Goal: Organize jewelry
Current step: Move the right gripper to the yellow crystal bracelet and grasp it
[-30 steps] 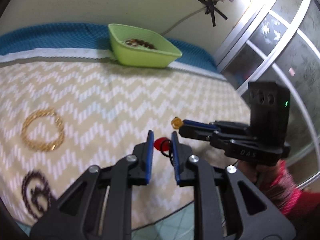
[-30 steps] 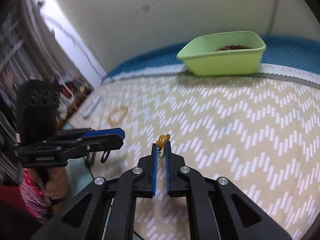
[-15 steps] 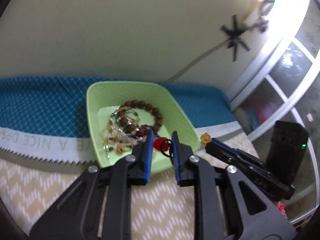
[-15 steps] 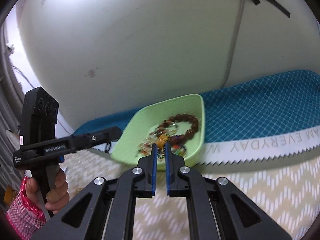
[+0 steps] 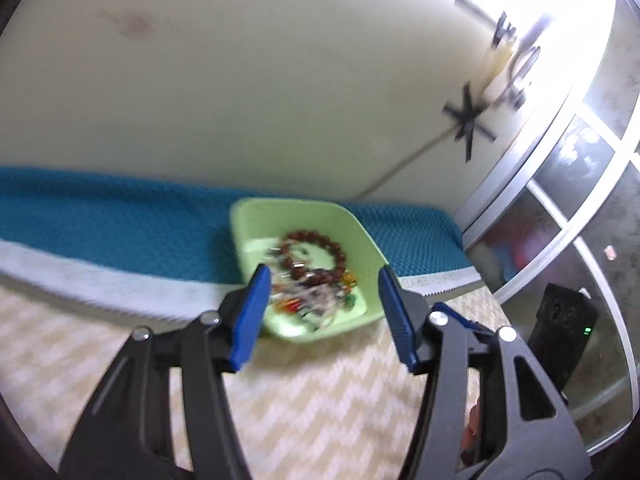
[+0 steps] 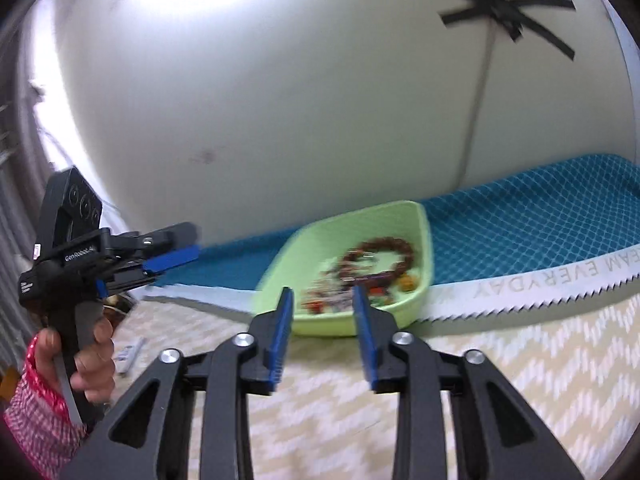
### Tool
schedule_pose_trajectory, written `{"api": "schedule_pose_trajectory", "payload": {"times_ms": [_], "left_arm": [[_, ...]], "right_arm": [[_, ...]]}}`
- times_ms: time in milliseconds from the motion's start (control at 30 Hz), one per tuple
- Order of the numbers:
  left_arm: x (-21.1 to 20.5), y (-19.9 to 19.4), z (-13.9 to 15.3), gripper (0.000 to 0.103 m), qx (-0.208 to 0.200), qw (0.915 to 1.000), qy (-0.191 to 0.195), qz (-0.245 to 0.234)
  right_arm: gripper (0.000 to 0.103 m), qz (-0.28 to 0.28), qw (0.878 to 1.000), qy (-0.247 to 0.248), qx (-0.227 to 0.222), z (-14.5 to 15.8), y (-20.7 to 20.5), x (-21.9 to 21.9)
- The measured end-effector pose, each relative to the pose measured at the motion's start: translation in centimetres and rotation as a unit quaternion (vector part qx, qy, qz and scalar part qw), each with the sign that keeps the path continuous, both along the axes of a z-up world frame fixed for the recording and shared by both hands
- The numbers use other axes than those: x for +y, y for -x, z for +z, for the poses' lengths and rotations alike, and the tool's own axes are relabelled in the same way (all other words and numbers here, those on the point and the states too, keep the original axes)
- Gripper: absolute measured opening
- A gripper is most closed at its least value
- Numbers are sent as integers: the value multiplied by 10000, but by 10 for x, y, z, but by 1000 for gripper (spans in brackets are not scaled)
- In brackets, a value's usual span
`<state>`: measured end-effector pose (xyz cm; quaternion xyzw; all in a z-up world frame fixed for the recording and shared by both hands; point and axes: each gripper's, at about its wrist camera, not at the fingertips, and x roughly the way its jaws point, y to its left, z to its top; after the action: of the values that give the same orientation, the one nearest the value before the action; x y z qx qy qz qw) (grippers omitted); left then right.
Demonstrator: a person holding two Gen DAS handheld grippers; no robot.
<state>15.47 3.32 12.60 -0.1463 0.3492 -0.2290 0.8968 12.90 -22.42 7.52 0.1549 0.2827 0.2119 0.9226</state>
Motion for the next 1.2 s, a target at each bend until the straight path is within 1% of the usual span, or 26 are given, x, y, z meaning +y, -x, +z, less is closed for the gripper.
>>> {"api": "schedule_pose_trajectory", "payload": {"times_ms": [33,67,100,133,167,200,233,300,333,367,433,467,500,567,633,700,767,833,933,967,1000,1067,1100,1133,1167,1200], "left_arm": [[16,16,5,54,-83,9998,-91,162],[39,39,7,57,-139,9983,-331,449],[52,52,5,58,-128,9965,-508,651],[69,72,0,58,-89,9929,-719,940],[80,86,-5,58,-57,9906,-803,1109],[95,109,-16,58,6,9882,-855,1270],[102,124,-27,58,80,9873,-870,1324],[112,154,-52,58,357,9844,-988,1415],[116,166,-62,58,445,9835,-1033,1420],[117,177,-70,58,481,9829,-1063,1422],[116,199,-83,58,456,9823,-1114,1434],[112,208,-89,58,446,9820,-1138,1442],[111,213,-93,58,444,9821,-1138,1430],[108,221,-100,58,416,9836,-1121,1353],[102,222,-103,58,349,9849,-1167,1230],[95,220,-103,58,291,9835,-1326,1193],[96,215,-102,58,297,9805,-1454,1292],[99,215,-102,58,285,9780,-1537,1382],[102,220,-105,58,308,9810,-1443,1259],[103,219,-107,58,368,9812,-1417,1259],[105,218,-109,58,408,9808,-1417,1279],[108,215,-112,58,533,9789,-1417,1372],[110,211,-115,58,647,9780,-1403,1399],[112,208,-118,58,676,9780,-1397,1397],[111,205,-118,58,651,9773,-1453,1398],[108,199,-118,58,674,9753,-1592,1375]], "right_arm": [[54,52,9998,-153,-68,0,10,5],[58,207,9989,-427,15,-4,22,14],[58,421,9975,-527,203,-10,23,22],[58,698,9946,-577,508,-17,24,33],[58,963,9900,-591,845,-28,26,48],[53,1097,9876,-569,968,-34,29,59],[50,1272,9853,-428,1055,-41,33,74],[35,1556,9803,-35,1213,-51,41,104],[29,1663,9777,8,1284,-54,44,111],[27,1784,9742,-8,1384,-58,49,120],[18,1872,9707,-42,1504,-63,60,130],[16,1916,9691,-39,1550,-66,66,136],[13,1944,9683,-29,1565,-67,70,140],[12,1940,9682,141,1575,-70,75,150],[12,1927,9679,319,1579,-71,71,160],[12,1842,9699,608,1473,-67,59,174],[12,1742,9711,994,1294,-64,48,188],[12,1678,9707,1111,1310,-64,34,198],[12,1601,9687,1376,1303,-68,18,213],[9,1567,9664,1526,1353,-73,11,218],[0,1543,9630,1739,1361,-77,6,223],[0,1385,9612,2070,1188,-78,1,225],[0,1253,9626,2077,1206,-78,-1,219],[0,1111,9639,2102,1198,-78,-2,213],[0,993,9660,2042,1237,-78,-4,200],[0,917,9677,1964,1288,-78,-4,186]]}}
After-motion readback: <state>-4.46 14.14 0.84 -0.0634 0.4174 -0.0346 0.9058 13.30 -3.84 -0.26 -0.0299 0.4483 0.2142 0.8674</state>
